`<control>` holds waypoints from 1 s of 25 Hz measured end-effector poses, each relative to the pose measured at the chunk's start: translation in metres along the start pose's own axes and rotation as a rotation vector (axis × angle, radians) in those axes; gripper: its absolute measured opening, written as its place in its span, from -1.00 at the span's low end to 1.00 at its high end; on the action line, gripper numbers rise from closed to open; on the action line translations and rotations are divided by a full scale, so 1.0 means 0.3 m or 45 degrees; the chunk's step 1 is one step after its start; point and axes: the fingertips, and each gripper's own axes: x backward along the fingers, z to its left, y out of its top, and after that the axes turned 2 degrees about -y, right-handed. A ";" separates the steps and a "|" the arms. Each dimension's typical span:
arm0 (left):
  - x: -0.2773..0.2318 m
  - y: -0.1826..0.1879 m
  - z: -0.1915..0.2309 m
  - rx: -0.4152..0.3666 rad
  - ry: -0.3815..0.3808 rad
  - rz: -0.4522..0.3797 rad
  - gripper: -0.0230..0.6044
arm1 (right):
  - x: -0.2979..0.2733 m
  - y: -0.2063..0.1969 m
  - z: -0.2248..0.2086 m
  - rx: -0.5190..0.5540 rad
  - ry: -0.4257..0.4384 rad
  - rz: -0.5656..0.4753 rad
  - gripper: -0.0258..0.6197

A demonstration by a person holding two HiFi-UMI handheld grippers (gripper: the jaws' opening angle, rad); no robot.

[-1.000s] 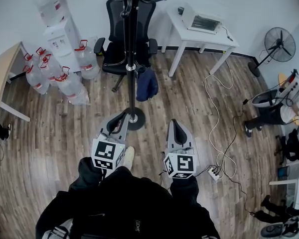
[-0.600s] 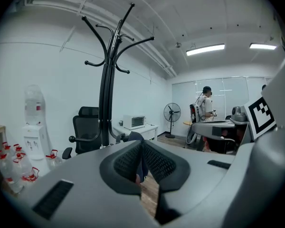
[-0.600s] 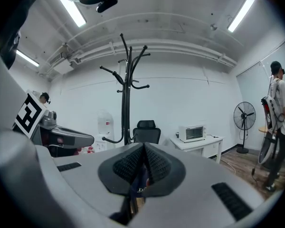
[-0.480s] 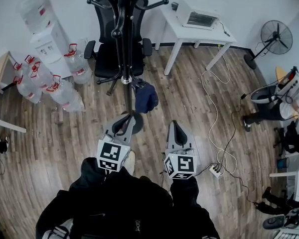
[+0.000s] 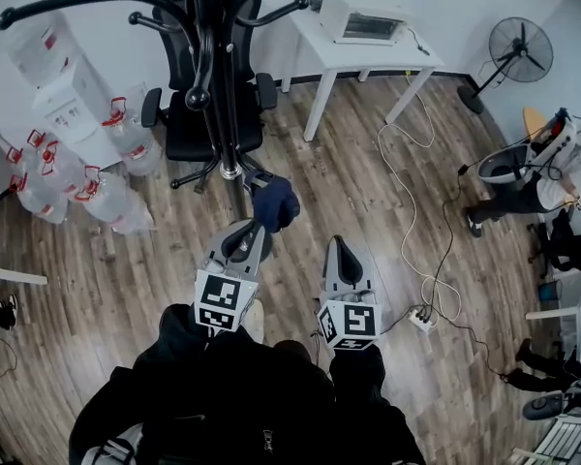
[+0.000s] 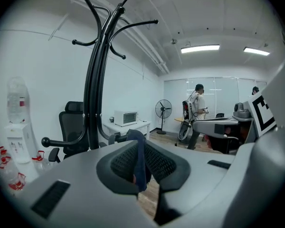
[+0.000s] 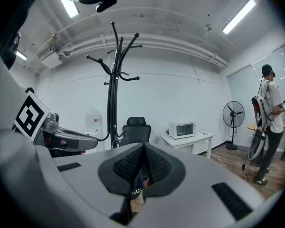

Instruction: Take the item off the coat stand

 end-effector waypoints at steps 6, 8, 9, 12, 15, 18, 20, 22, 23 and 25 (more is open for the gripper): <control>-0.120 -0.022 -0.010 0.020 -0.071 0.050 -0.56 | -0.019 -0.013 -0.071 -0.012 -0.075 0.026 -0.87; -0.155 -0.041 -0.023 0.027 -0.095 0.077 -0.44 | -0.013 -0.027 -0.098 -0.018 -0.104 0.041 -0.87; -0.172 -0.050 -0.025 0.031 -0.102 0.092 -0.38 | -0.012 -0.032 -0.109 -0.020 -0.117 0.048 -0.87; -0.218 -0.082 -0.019 0.037 -0.105 0.141 -0.26 | -0.014 -0.041 -0.134 -0.026 -0.147 0.062 -0.87; -0.260 -0.116 -0.018 0.032 -0.104 0.192 -0.18 | -0.012 -0.046 -0.167 -0.031 -0.172 0.069 -0.87; -0.299 -0.141 -0.020 0.027 -0.103 0.233 -0.14 | -0.015 -0.056 -0.200 -0.041 -0.189 0.080 -0.87; -0.319 -0.157 -0.011 0.023 -0.094 0.248 -0.13 | -0.022 -0.068 -0.210 -0.045 -0.197 0.089 -0.87; -0.335 -0.171 0.003 0.022 -0.080 0.257 -0.13 | -0.030 -0.077 -0.215 -0.046 -0.202 0.096 -0.87; -0.342 -0.177 0.010 0.021 -0.071 0.262 -0.14 | -0.033 -0.079 -0.217 -0.046 -0.204 0.098 -0.87; -0.353 -0.188 0.022 0.015 -0.055 0.273 -0.14 | -0.041 -0.084 -0.220 -0.047 -0.206 0.100 -0.87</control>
